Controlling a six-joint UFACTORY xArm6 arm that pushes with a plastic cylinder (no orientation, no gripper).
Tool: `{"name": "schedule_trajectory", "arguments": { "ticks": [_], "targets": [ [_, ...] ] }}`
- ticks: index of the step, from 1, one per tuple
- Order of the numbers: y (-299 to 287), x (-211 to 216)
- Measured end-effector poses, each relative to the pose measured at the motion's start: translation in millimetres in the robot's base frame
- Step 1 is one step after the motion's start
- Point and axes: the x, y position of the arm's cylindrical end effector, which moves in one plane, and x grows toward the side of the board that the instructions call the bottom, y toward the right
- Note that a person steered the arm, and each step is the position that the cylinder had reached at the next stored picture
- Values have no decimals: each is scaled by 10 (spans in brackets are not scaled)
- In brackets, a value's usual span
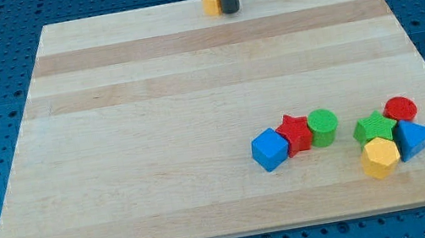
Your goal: Move blue cube into the yellow heart
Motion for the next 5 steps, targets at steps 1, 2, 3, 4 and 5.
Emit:
{"name": "schedule_trajectory", "arguments": {
  "ticks": [1, 2, 3, 4, 5],
  "targets": [
    [195, 576],
    [-39, 1270],
    [-727, 1632],
    [-908, 2501],
    [-819, 3325]
  ]
}}
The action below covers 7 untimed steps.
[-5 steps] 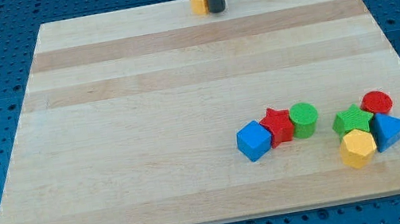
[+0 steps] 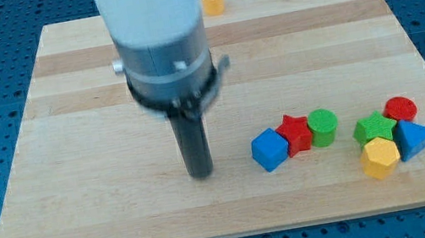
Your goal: Move blue cube into the yellow heart
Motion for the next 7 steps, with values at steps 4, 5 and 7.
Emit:
{"name": "schedule_trajectory", "arguments": {
  "ticks": [4, 5, 7],
  "targets": [
    [856, 514],
    [1112, 433],
    [1135, 53]
  ]
}}
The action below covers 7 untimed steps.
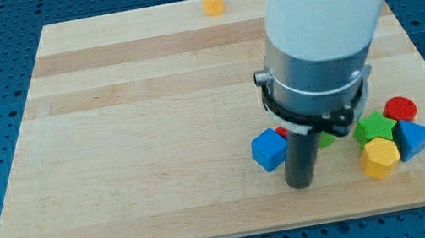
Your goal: Move blue cube into the yellow heart
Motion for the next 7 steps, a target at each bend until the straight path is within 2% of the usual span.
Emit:
{"name": "schedule_trajectory", "arguments": {
  "ticks": [2, 5, 6, 7],
  "targets": [
    [-273, -460],
    [-1030, -582],
    [-1199, -823],
    [-951, -1233]
  ]
}}
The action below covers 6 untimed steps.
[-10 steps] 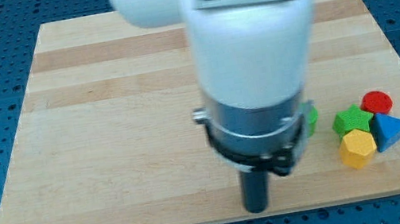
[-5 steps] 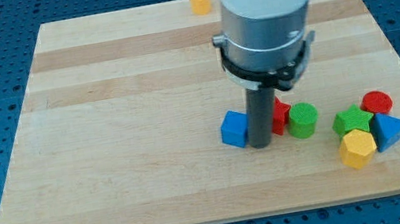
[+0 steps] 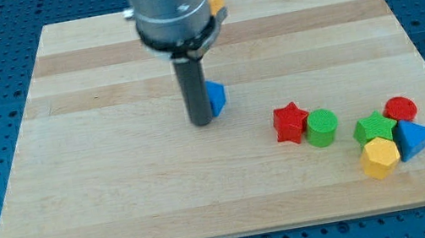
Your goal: Move blue cube into the yellow heart
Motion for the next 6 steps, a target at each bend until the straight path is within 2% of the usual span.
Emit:
{"name": "schedule_trajectory", "arguments": {
  "ticks": [1, 4, 5, 6],
  "targets": [
    [308, -210],
    [301, -1239],
    [354, -1358],
    [768, -1326]
  ]
}}
